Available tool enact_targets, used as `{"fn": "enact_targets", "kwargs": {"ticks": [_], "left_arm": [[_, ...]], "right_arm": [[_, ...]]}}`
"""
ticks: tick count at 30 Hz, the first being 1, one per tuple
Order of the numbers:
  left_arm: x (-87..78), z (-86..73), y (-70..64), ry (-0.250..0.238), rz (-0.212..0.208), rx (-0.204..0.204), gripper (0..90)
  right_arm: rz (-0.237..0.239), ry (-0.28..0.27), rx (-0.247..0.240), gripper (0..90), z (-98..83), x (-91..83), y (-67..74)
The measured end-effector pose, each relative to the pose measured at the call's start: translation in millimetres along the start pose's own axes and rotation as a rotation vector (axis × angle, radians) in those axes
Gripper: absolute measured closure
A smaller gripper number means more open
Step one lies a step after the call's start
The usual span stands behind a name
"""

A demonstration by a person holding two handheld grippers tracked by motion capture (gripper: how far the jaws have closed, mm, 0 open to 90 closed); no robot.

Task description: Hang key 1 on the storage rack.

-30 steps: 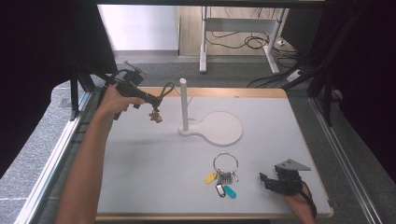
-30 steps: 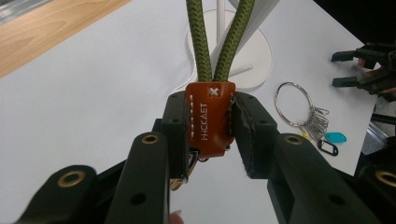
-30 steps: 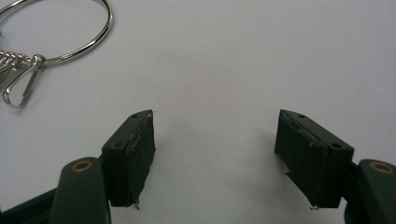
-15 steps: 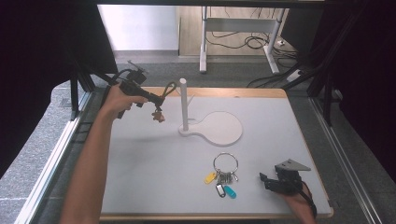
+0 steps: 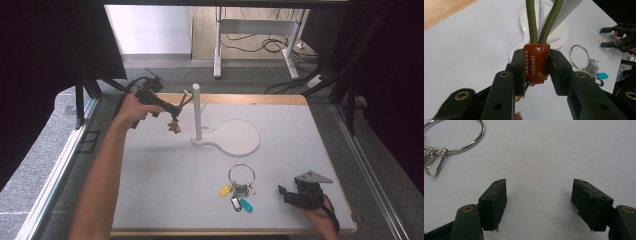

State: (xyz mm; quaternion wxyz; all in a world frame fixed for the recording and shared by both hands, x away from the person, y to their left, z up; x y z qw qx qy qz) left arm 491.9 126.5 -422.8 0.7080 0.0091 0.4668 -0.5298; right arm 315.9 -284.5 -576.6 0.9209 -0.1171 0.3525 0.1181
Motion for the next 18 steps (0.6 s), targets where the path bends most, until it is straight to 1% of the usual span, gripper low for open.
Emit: {"fn": "enact_targets", "kwargs": {"ticks": [4,5,8,9,10,11,14,15,17,18], "left_arm": [[5.7,-1.8,0.0,0.007,0.005,0.004,67.3],[9.3,-3.2,-0.2,0.012,0.012,0.006,67.2],[12.1,-4.2,-0.9,0.013,0.018,0.01,67.0],[13.4,-4.7,-1.0,0.011,0.035,0.021,66.4],[13.4,-4.7,-1.0,0.011,0.035,0.021,65.9],[14.2,-5.6,-1.0,0.014,0.061,0.031,65.9],[14.2,-7.5,-3.0,0.013,0.09,0.053,61.8],[13.0,-9.4,-5.3,0.006,0.113,0.071,61.1],[11.9,-12.4,-9.4,0.002,0.123,0.086,59.3],[11.9,-12.4,-9.4,0.002,0.123,0.086,58.3]], "right_arm": [[0.0,0.0,-0.001,28.8,0.1,0.0,0.1],[0.0,-0.001,0.0,28.8,0.5,-0.3,0.1],[0.0,-0.003,0.0,28.8,0.8,-0.7,0.0],[0.0,-0.004,-0.001,28.8,0.9,-1.0,0.0],[0.0,-0.004,-0.001,28.8,0.9,-1.0,0.0],[0.0,-0.004,-0.001,28.8,0.9,-1.1,0.1],[0.0,-0.006,0.001,28.8,1.6,-2.0,0.3],[0.0,-0.008,0.001,28.8,2.0,-2.4,0.3],[0.0,-0.014,-0.002,28.8,2.8,-2.9,-0.1],[-0.001,-0.014,-0.001,28.7,3.1,-3.2,-0.2]]}}
Point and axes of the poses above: each handheld gripper's, and its own axes: x roughly forward along the jaws, z roughly out of its top, y roughly to its left, the point moved 9 cm from there along x, roughly forward along the jaws, and after that the axes turned 10 degrees about -z, right-handed, at the moved point
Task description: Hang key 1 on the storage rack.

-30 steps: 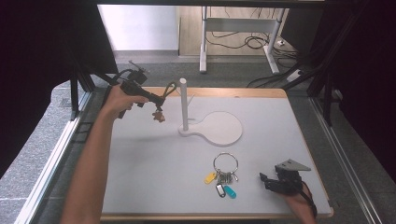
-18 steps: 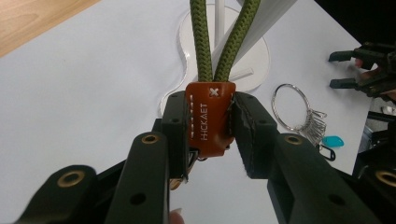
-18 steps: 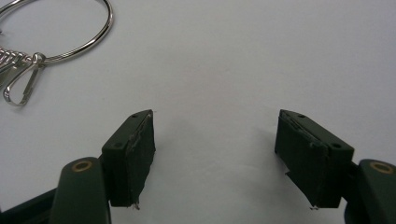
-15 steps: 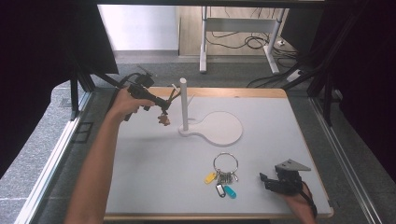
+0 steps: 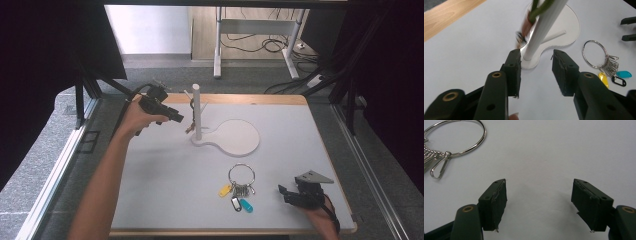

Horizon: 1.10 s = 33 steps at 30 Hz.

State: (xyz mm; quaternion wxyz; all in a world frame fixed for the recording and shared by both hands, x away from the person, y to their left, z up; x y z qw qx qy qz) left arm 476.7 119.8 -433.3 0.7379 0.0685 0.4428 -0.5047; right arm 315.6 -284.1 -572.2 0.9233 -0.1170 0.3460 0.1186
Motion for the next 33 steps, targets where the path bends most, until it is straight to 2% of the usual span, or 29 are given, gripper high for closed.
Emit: {"fn": "enact_targets", "kwargs": {"ticks": [5,10,12,15,17,19,20,24,26,28,29,33], "left_arm": [[-6.4,-11.8,-14.9,-0.016,0.035,0.04,53.8],[-8.9,-26.4,-27.0,-0.025,0.055,0.056,49.5],[-9.9,-36.5,-38.2,-0.054,0.048,0.066,47.7],[-9.9,-43.9,-45.2,-0.073,0.054,0.069,47.3],[-10.3,-57.3,-53.8,-0.088,0.068,0.079,47.2],[-10.6,-62.0,-56.9,-0.093,0.071,0.083,47.1],[-10.1,-66.2,-59.9,-0.103,0.071,0.085,47.1],[-7.1,-85.6,-72.1,-0.108,0.075,0.093,46.6],[-5.0,-95.8,-76.9,-0.11,0.089,0.094,46.4],[-0.1,-110.1,-84.3,-0.118,0.079,0.094,46.4],[-0.1,-110.1,-84.3,-0.118,0.079,0.094,46.3],[5.9,-128.2,-90.2,-0.119,0.086,0.087,46.3]], "right_arm": [[0.003,-0.008,0.006,28.6,2.4,-2.4,-0.2],[0.023,-0.028,0.021,27.6,7.2,-5.8,0.5],[0.043,-0.041,0.045,27.6,11.8,-9.1,1.4],[0.05,-0.048,0.036,27.7,14.0,-10.3,2.8],[0.063,-0.052,0.003,27.6,15.9,-11.3,6.5],[0.061,-0.053,-0.028,27.6,16.3,-11.2,8.5],[0.061,-0.053,-0.028,27.6,16.3,-11.2,8.5],[0.063,-0.064,-0.077,27.6,21.5,-14.1,13.3],[0.062,-0.069,-0.082,27.6,23.2,-14.7,14.0],[0.064,-0.075,-0.092,27.6,27.6,-16.3,15.5],[0.064,-0.075,-0.092,27.6,27.6,-16.3,15.5],[0.075,-0.07,-0.104,27.7,32.9,-15.8,18.7]]}}
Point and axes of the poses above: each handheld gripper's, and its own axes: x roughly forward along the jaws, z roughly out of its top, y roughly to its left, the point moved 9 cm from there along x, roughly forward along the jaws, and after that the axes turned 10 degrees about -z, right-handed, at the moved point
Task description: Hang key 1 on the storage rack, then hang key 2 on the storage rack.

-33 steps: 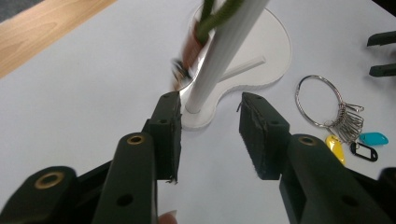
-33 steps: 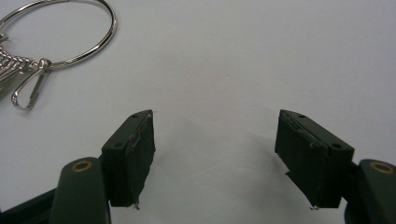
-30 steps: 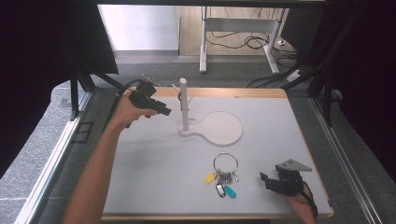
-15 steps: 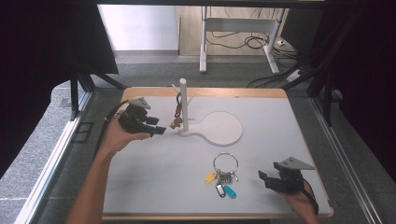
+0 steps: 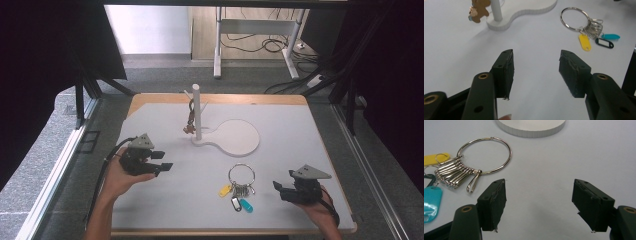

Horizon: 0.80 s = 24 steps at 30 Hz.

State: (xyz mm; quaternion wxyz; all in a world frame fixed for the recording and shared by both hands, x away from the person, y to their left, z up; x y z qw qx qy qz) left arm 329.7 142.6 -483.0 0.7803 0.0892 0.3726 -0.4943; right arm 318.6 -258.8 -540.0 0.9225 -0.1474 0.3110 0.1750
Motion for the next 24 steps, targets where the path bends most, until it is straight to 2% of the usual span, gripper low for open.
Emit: {"fn": "enact_targets", "kwargs": {"ticks": [2,5,7,9,13,15,16,20,24], "left_arm": [[3.5,-12.1,-5.1,0.001,-0.015,-0.008,46.2],[6.8,-18.2,-5.5,0.003,-0.021,-0.018,45.6],[10.4,-24.0,-3.7,0.036,-0.016,-0.023,45.2],[10.4,-24.7,-3.1,0.034,-0.012,-0.026,45.1],[12.2,-28.1,-4.2,0.038,-0.012,-0.031,44.5],[12.5,-28.3,-4.6,0.04,-0.013,-0.031,44.4],[13.1,-28.1,-5.7,0.034,-0.019,-0.034,44.3],[15.8,-27.9,-9.2,0.038,-0.03,-0.028,42.9],[14.6,-27.4,-11.5,0.029,-0.029,-0.031,42.1]], "right_arm": [[0.012,0.014,-0.007,28.5,5.3,0.6,0.1],[0.022,0.024,-0.007,30.0,9.3,0.9,-1.2],[0.039,0.042,-0.001,31.2,17.7,1.9,-2.4],[0.042,0.049,-0.007,31.4,19.6,2.7,-2.4],[0.058,0.102,-0.072,32.1,37.7,6.2,-0.8],[0.061,0.103,-0.077,32.1,39.8,6.4,-0.7],[0.067,0.11,-0.093,32.6,48.6,6.5,-0.4],[0.079,0.126,-0.117,32.6,59.9,9.0,1.6],[0.098,0.144,-0.124,33.7,67.1,11.3,4.0]]}}
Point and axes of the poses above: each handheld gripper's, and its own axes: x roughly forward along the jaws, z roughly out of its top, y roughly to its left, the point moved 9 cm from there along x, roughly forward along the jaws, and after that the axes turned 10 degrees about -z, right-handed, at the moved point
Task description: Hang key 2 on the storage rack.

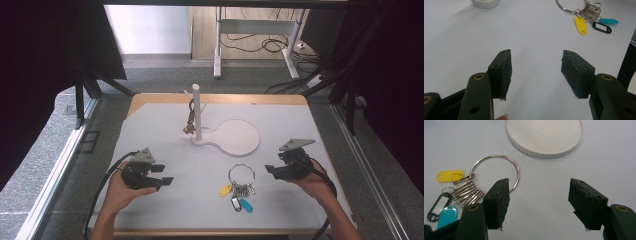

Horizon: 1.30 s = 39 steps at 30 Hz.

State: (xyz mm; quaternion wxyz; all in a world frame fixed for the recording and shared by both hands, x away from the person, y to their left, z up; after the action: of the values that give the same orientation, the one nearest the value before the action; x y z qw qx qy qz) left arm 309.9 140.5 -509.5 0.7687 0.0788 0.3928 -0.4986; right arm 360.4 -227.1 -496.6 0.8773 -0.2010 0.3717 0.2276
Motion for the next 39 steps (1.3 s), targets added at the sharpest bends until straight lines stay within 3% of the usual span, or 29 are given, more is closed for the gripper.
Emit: {"fn": "enact_targets", "kwargs": {"ticks": [3,12,14,21,26,39], "left_arm": [[-3.0,1.3,-1.3,-0.015,-0.005,-0.003,42.2],[1.8,0.7,-2.9,0.0,-0.017,-0.001,42.0],[1.8,-0.1,-2.8,0.008,-0.011,0.001,41.9],[3.4,-0.8,-3.5,0.012,-0.01,0.001,41.9],[5.7,-2.0,-4.6,0.025,-0.013,0.005,41.7],[8.8,-2.8,-5.9,0.035,-0.016,0.007,41.8]], "right_arm": [[0.028,0.021,-0.025,36.6,12.0,3.9,2.4],[0.089,0.099,-0.069,45.1,25.1,17.9,8.7],[0.108,0.141,-0.072,48.6,27.4,23.4,11.5],[0.13,0.223,-0.101,55.9,27.6,38.0,16.4],[0.143,0.322,-0.12,61.2,20.1,55.9,17.8],[0.16,0.441,-0.128,68.5,14.7,75.0,32.4]]}}
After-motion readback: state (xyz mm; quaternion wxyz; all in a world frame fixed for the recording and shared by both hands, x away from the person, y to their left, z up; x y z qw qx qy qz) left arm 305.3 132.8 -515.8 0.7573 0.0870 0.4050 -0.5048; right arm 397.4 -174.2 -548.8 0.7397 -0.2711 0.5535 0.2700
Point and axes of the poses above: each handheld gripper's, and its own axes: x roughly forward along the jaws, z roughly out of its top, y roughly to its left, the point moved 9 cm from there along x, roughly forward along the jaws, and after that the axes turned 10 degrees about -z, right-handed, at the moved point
